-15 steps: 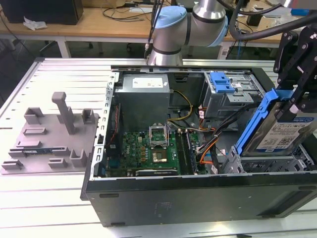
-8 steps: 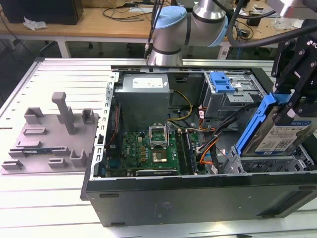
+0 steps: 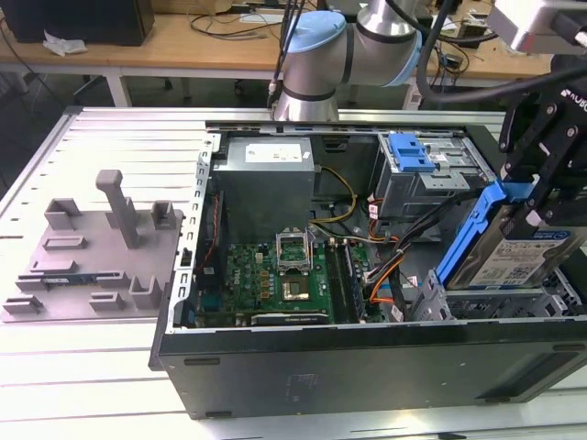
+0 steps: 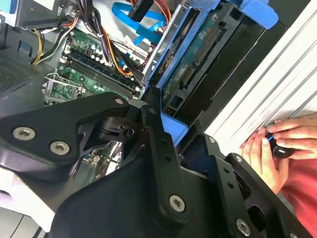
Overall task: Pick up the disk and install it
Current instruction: 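Insert the disk into the insertion slot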
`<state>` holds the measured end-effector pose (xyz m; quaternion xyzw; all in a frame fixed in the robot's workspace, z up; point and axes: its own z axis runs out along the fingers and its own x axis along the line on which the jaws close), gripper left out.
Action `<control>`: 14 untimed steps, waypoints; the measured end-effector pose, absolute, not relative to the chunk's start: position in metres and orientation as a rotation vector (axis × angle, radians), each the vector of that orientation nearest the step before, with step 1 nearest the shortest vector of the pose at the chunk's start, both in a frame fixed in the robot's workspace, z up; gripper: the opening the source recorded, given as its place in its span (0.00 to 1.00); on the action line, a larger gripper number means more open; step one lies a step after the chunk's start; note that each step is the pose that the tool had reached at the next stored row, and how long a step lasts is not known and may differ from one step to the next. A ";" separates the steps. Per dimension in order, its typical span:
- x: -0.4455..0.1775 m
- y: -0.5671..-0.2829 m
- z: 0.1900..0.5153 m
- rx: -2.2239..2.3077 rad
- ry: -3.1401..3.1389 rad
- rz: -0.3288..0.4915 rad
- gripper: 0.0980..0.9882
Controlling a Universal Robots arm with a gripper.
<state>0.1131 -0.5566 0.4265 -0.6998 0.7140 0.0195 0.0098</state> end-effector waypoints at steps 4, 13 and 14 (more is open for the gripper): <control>0.113 -0.557 0.421 -2.185 2.229 0.061 0.30; 0.113 -0.559 0.415 -2.185 2.229 0.061 0.39; 0.113 -0.559 0.415 -2.185 2.229 0.060 0.39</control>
